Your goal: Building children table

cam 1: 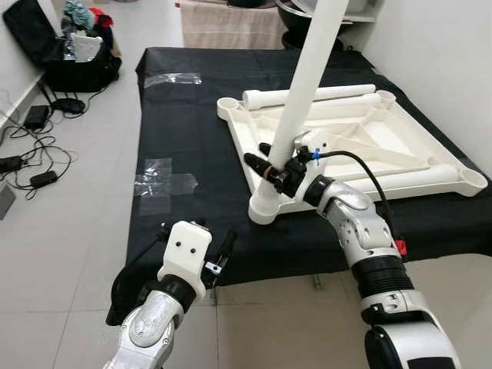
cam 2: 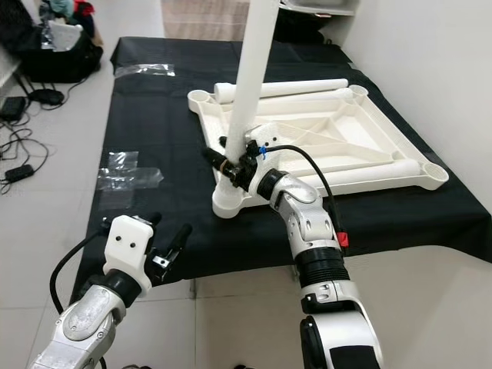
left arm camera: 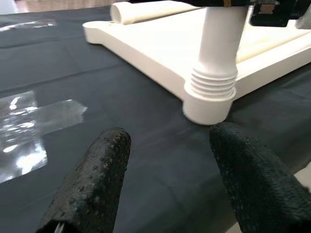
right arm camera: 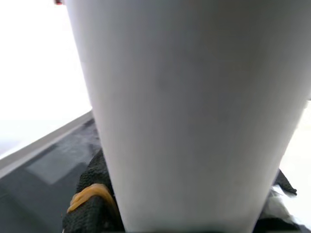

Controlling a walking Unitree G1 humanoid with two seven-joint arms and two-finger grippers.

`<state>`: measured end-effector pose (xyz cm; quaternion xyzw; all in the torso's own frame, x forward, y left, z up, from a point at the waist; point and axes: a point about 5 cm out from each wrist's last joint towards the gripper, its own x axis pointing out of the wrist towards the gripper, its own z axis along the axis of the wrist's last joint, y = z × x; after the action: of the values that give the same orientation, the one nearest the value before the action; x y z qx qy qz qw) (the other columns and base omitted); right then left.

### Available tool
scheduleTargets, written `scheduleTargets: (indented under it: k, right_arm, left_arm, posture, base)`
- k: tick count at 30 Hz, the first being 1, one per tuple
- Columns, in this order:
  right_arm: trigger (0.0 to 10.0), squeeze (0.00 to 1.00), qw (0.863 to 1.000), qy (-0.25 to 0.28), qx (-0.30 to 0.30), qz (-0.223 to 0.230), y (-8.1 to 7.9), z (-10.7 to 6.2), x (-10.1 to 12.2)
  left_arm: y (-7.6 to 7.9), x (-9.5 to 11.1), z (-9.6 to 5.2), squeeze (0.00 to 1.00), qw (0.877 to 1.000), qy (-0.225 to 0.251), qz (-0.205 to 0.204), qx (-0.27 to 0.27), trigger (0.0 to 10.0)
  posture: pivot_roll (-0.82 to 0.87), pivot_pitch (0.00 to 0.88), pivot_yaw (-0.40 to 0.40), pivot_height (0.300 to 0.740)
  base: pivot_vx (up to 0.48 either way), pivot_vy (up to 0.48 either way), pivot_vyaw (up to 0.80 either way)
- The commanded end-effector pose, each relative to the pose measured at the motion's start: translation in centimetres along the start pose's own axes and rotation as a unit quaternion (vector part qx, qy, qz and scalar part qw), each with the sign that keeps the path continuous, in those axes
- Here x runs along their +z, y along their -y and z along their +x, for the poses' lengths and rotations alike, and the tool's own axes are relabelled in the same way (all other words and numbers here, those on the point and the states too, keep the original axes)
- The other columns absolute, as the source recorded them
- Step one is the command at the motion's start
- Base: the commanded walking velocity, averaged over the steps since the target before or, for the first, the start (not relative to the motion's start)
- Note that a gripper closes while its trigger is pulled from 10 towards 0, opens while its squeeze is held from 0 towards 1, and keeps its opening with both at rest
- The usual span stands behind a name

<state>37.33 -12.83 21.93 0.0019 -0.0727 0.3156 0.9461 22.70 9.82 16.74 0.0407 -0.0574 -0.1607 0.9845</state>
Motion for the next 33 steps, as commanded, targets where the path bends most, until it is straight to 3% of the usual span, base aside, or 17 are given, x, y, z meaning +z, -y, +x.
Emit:
scheduleTargets:
  k: [1, 2, 7, 8, 9, 10, 12, 15, 16, 18, 19, 20, 21, 26, 27, 28, 33]
  right_arm:
    - [0.0, 0.0, 0.996, -0.007, -0.084, 0.0, 1.6, -0.9, -0.2]
    - [0.0, 0.0, 0.986, -0.02, -0.166, -0.001, 2.2, -1.4, -0.5]
    - [0.0, 0.0, 0.968, -0.038, -0.247, -0.008, 2.7, -2.1, -1.0]
    - [0.0, 0.0, 0.944, -0.047, -0.327, -0.017, 2.8, -3.1, -1.2]
    - [0.0, 0.0, 0.944, -0.047, -0.327, -0.017, 2.8, -3.1, -1.2]
    - [0.0, 0.0, 0.917, -0.043, -0.396, -0.024, 2.1, -3.8, -1.1]
    - [0.0, 0.0, 0.917, -0.043, -0.396, -0.024, 2.1, -3.8, -1.1]
    - [0.0, 0.0, 0.886, -0.037, -0.463, -0.005, 0.4, -4.1, -1.2]
    - [2.0, 0.0, 0.884, -0.033, -0.466, 0.006, -0.2, -3.8, -1.3]
    - [2.0, 0.0, 0.888, -0.029, -0.459, 0.018, -0.6, -3.4, -1.4]
    - [10.0, 0.0, 0.898, -0.015, -0.439, 0.026, -1.1, -2.8, -1.2]
    - [10.0, 0.9, 0.909, 0.0, -0.416, 0.033, -1.4, -2.4, -1.0]
    - [10.0, 1.0, 0.916, 0.014, -0.4, 0.03, -1.7, -2.2, -0.7]
    - [10.0, 1.0, 0.928, 0.041, -0.37, 0.011, -1.7, -2.2, 0.2]
    - [10.0, 0.81, 0.936, 0.052, -0.347, 0.003, -1.5, -2.2, 0.5]
    - [10.0, 0.0, 0.954, 0.051, -0.294, 0.025, -1.8, -1.7, 0.6]
    - [10.0, 0.0, 0.991, 0.032, -0.121, 0.04, -2.1, -1.8, 0.5]
  left_arm:
    - [0.2, -0.5, -0.1, 0.0, 1.0, -0.011, -0.005, -0.006, 10.0]
    - [0.2, -0.5, -0.1, 0.0, 1.0, -0.011, -0.005, -0.007, 10.0]
    - [0.2, -0.5, -0.1, 0.0, 1.0, -0.01, -0.005, -0.006, 10.0]
    - [0.2, -0.5, 0.0, 0.0, 1.0, -0.01, -0.004, -0.007, 10.0]
    - [0.2, -0.5, 0.0, 0.0, 1.0, -0.01, -0.004, -0.007, 10.0]
    - [0.3, -0.5, 0.0, 0.0, 1.0, -0.009, -0.003, -0.007, 10.0]
    - [0.3, -0.5, 0.0, 0.0, 1.0, -0.009, -0.003, -0.007, 10.0]
    - [0.3, -0.4, 0.0, 0.0, 1.0, -0.009, -0.001, -0.006, 10.0]
    - [0.3, -0.4, 0.0, 0.0, 1.0, -0.009, -0.001, -0.005, 10.0]
    - [0.3, -0.4, 0.0, 0.0, 1.0, -0.009, -0.001, -0.005, 10.0]
    - [0.3, -0.4, 0.0, 0.0, 1.0, -0.009, -0.001, -0.004, 10.0]
    - [0.3, -0.4, 0.0, 0.0, 1.0, -0.009, -0.001, -0.004, 10.0]
    - [0.3, -0.4, 0.0, 0.0, 1.0, -0.009, -0.002, -0.005, 10.0]
    - [0.4, -0.4, 0.1, 0.0, 1.0, -0.009, -0.003, -0.006, 10.0]
    - [0.4, -0.4, 0.1, 0.0, 1.0, -0.008, -0.002, -0.008, 10.0]
    - [0.4, -0.4, 0.1, 0.0, 1.0, -0.008, -0.002, -0.009, 10.0]
    - [0.4, -0.4, 0.1, 0.0, 1.0, -0.007, -0.001, -0.009, 10.0]
  posture:
    - [0.07, 0.166, -0.112, 0.74]
    - [0.07, 0.167, -0.111, 0.74]
    - [0.07, 0.165, -0.108, 0.74]
    - [0.07, 0.166, -0.108, 0.74]
    - [0.07, 0.166, -0.108, 0.74]
    - [0.07, 0.163, -0.11, 0.74]
    - [0.07, 0.163, -0.11, 0.74]
    - [0.08, 0.167, -0.113, 0.74]
    - [0.08, 0.167, -0.113, 0.74]
    - [0.08, 0.167, -0.115, 0.74]
    - [0.08, 0.167, -0.115, 0.74]
    - [0.08, 0.167, -0.115, 0.74]
    - [0.07, 0.168, -0.114, 0.74]
    - [0.07, 0.165, -0.113, 0.74]
    - [0.07, 0.165, -0.113, 0.74]
    - [0.07, 0.165, -0.113, 0.74]
    - [0.07, 0.165, -0.119, 0.74]
  base:
    - [0.0, 0.0, 0.0]
    - [0.0, 0.0, 0.0]
    - [0.0, 0.0, 0.0]
    - [0.0, 0.0, 0.0]
    - [0.0, 0.0, 0.0]
    - [0.0, 0.0, 0.0]
    - [0.0, 0.0, 0.0]
    - [0.0, 0.0, 0.0]
    - [0.0, 0.0, 0.0]
    - [0.0, 0.0, 0.0]
    - [0.0, 0.0, 0.0]
    - [0.0, 0.0, 0.0]
    - [0.0, 0.0, 0.0]
    - [0.0, 0.0, 0.0]
    - [0.0, 0.0, 0.0]
    - [0.0, 0.0, 0.0]
    - [0.0, 0.0, 0.0]
